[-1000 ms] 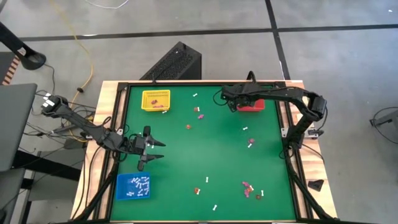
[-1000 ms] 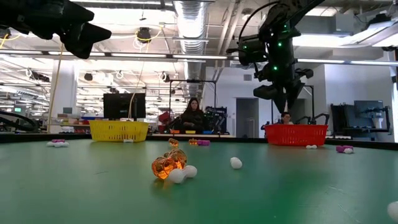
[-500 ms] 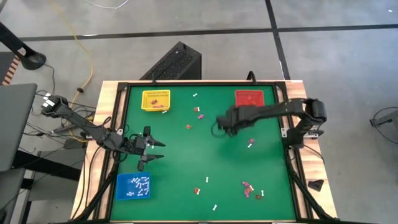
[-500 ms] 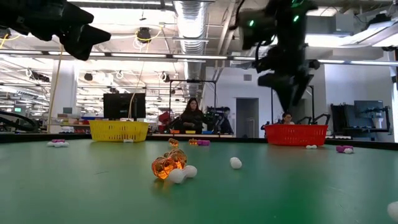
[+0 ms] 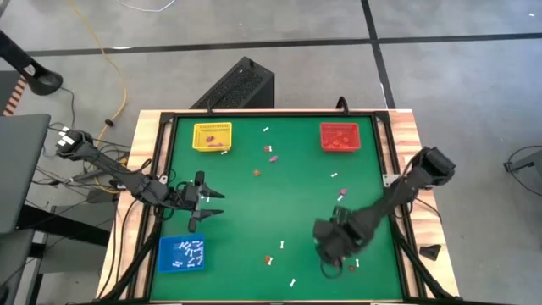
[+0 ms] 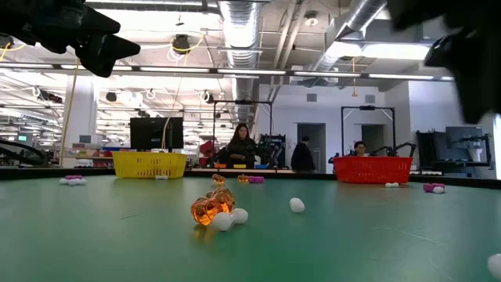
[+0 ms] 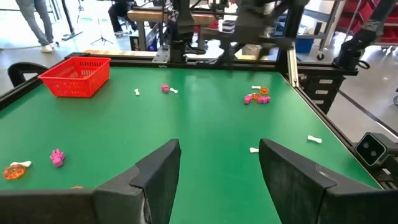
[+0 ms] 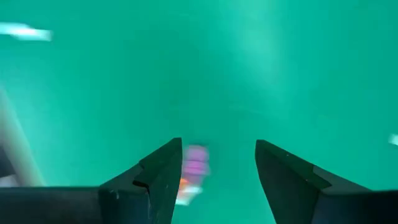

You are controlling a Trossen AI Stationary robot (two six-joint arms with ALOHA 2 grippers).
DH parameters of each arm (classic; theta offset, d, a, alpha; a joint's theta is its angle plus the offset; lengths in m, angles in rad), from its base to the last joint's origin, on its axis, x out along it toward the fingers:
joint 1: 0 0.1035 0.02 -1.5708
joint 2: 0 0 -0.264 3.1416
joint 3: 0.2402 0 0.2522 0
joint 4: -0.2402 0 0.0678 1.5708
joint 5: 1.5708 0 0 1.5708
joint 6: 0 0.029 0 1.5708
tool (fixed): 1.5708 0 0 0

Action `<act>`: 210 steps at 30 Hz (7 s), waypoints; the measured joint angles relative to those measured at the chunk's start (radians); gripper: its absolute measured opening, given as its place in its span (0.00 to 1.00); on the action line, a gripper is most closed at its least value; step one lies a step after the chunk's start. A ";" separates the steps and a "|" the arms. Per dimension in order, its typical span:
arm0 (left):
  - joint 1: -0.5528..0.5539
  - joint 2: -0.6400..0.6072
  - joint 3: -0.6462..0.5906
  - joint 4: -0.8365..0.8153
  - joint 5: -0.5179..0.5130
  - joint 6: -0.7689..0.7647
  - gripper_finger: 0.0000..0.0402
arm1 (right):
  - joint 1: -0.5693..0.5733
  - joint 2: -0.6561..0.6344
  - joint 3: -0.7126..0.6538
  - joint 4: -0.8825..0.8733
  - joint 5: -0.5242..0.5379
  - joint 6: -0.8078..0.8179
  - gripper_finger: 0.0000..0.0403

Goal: Sort Halloween decoration
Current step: Put the pink skeleton toy into the yellow bin

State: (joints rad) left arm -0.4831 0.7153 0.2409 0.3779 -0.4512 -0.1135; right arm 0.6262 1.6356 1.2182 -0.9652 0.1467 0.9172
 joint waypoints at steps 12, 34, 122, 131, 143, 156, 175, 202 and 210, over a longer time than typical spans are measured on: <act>0.000 0.000 0.000 0.001 -0.001 -0.013 0.52 | 0.138 0.006 -0.035 0.131 0.023 0.343 0.58; 0.000 0.000 0.000 0.001 -0.005 -0.028 0.52 | 0.122 0.080 -0.166 0.252 0.010 0.355 0.58; 0.000 0.000 0.000 -0.006 -0.008 -0.024 0.52 | -0.104 0.166 -0.037 0.317 -0.013 -0.077 0.08; 0.000 0.000 0.000 -0.006 -0.006 -0.026 0.52 | -0.176 0.165 -0.034 0.382 -0.013 -0.217 0.06; 0.000 0.000 0.000 -0.006 -0.006 -0.026 0.52 | -0.208 0.164 -0.034 0.453 0.018 -0.320 0.05; 0.000 0.000 0.000 -0.006 -0.006 -0.026 0.52 | -0.223 0.164 -0.034 0.575 0.083 -0.394 0.05; 0.000 0.000 0.000 -0.013 -0.006 -0.022 0.52 | -0.187 0.169 -0.040 0.663 0.136 -0.476 0.21; 0.000 0.000 0.000 -0.014 -0.007 -0.023 0.52 | -0.151 0.170 -0.344 1.255 0.274 -0.678 0.46; 0.000 0.000 0.000 -0.014 -0.007 -0.023 0.52 | -0.151 0.170 -0.407 1.361 0.274 -0.687 0.46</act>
State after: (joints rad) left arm -0.4829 0.7155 0.2405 0.3641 -0.4585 -0.1364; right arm 0.4748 1.8057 0.8113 0.3958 0.4209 0.2300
